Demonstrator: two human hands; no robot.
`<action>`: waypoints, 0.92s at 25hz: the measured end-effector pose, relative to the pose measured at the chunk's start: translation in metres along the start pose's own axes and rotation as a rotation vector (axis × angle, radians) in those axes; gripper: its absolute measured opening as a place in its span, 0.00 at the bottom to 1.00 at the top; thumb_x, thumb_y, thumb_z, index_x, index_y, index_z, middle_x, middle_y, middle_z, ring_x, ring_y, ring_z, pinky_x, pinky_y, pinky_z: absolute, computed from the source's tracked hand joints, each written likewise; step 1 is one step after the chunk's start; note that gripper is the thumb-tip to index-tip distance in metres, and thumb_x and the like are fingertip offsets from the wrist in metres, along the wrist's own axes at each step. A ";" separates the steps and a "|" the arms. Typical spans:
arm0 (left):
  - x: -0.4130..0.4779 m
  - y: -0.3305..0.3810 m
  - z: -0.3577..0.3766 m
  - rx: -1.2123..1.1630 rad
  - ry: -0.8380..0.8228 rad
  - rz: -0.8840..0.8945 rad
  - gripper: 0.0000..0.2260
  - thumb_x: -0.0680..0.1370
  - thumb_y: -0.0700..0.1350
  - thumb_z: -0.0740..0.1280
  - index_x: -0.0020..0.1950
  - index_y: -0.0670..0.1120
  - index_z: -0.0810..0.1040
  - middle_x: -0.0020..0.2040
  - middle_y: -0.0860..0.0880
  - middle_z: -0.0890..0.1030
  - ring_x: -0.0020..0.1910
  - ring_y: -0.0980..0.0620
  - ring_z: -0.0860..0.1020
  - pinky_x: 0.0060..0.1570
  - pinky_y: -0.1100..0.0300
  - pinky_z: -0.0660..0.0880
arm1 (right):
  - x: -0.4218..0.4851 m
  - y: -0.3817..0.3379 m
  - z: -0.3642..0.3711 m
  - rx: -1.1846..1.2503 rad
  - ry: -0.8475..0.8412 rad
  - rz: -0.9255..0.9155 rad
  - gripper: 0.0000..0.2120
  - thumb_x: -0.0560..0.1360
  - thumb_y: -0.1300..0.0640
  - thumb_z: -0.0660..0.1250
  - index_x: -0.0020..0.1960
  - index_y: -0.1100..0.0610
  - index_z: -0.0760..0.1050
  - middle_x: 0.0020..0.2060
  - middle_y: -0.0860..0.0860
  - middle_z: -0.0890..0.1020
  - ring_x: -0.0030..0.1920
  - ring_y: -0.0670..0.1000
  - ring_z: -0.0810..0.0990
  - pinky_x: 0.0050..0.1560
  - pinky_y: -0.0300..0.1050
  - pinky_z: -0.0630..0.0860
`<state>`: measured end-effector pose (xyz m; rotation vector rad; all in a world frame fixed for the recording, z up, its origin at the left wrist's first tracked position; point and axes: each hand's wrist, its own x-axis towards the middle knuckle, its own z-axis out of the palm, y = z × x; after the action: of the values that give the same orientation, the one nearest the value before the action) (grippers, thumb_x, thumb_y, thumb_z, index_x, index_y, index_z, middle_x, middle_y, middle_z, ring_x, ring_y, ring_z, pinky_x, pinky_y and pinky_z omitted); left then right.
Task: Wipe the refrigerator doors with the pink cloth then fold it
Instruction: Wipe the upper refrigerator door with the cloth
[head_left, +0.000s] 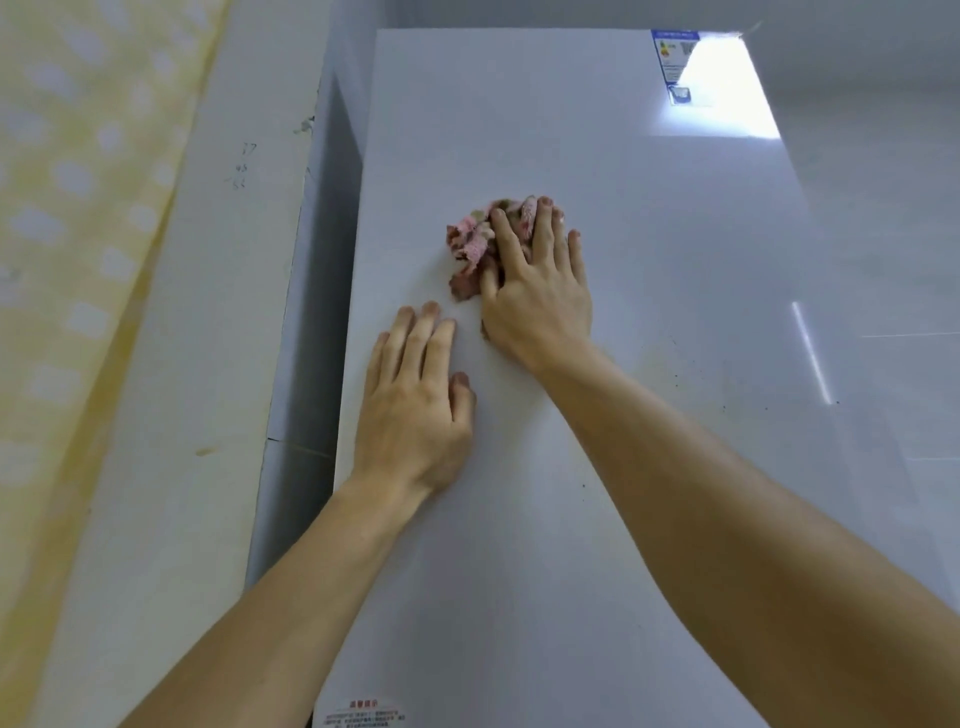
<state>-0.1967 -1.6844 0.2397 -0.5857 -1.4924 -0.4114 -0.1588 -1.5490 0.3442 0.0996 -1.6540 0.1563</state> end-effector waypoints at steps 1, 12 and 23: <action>-0.002 0.000 0.002 0.007 0.007 -0.001 0.30 0.82 0.53 0.47 0.83 0.45 0.60 0.85 0.47 0.57 0.85 0.48 0.49 0.84 0.52 0.43 | -0.006 0.002 0.001 0.011 0.006 -0.005 0.29 0.87 0.46 0.49 0.86 0.48 0.48 0.85 0.57 0.44 0.85 0.55 0.40 0.83 0.52 0.35; -0.002 -0.001 0.005 0.010 0.008 -0.008 0.30 0.82 0.53 0.50 0.83 0.44 0.61 0.85 0.47 0.58 0.85 0.48 0.50 0.84 0.51 0.44 | -0.080 0.039 -0.002 -0.062 0.030 0.001 0.29 0.86 0.45 0.50 0.86 0.45 0.49 0.85 0.55 0.45 0.85 0.55 0.40 0.82 0.49 0.31; -0.015 0.010 0.002 0.027 -0.002 0.049 0.29 0.81 0.53 0.53 0.82 0.46 0.65 0.84 0.46 0.61 0.85 0.47 0.54 0.84 0.49 0.46 | -0.098 0.062 -0.006 0.001 0.088 0.039 0.29 0.85 0.47 0.49 0.86 0.46 0.52 0.85 0.55 0.46 0.85 0.53 0.41 0.83 0.50 0.34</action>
<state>-0.1935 -1.6766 0.2233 -0.6006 -1.4801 -0.3526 -0.1535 -1.4897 0.2448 0.0600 -1.5684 0.1883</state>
